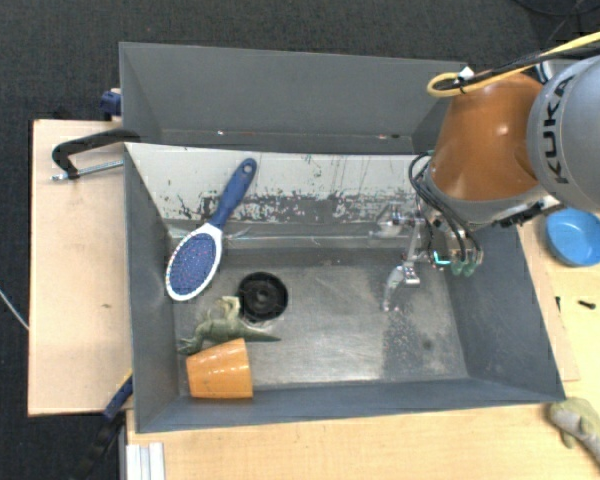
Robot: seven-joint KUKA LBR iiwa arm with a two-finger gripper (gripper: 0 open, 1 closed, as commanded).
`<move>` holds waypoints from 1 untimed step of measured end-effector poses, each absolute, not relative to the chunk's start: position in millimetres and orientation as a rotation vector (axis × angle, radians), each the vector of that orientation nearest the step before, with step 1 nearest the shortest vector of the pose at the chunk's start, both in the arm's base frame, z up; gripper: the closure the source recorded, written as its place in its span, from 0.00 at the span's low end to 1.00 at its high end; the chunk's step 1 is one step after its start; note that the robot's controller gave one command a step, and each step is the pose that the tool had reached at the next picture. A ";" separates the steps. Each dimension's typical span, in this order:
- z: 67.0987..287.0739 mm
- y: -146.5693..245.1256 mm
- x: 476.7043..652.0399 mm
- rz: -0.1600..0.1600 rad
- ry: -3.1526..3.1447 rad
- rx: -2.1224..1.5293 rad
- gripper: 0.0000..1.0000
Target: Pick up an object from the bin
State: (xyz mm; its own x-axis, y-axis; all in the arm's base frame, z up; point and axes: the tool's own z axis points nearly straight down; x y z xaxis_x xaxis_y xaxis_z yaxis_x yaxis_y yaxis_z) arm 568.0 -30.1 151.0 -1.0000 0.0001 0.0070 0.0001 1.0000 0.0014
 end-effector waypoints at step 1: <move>138.8 59.3 598.7 -0.010 -3.149 -0.022 0.00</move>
Offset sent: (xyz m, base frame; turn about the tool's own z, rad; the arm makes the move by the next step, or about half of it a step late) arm 0.0293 0.0819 -0.0125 0.0224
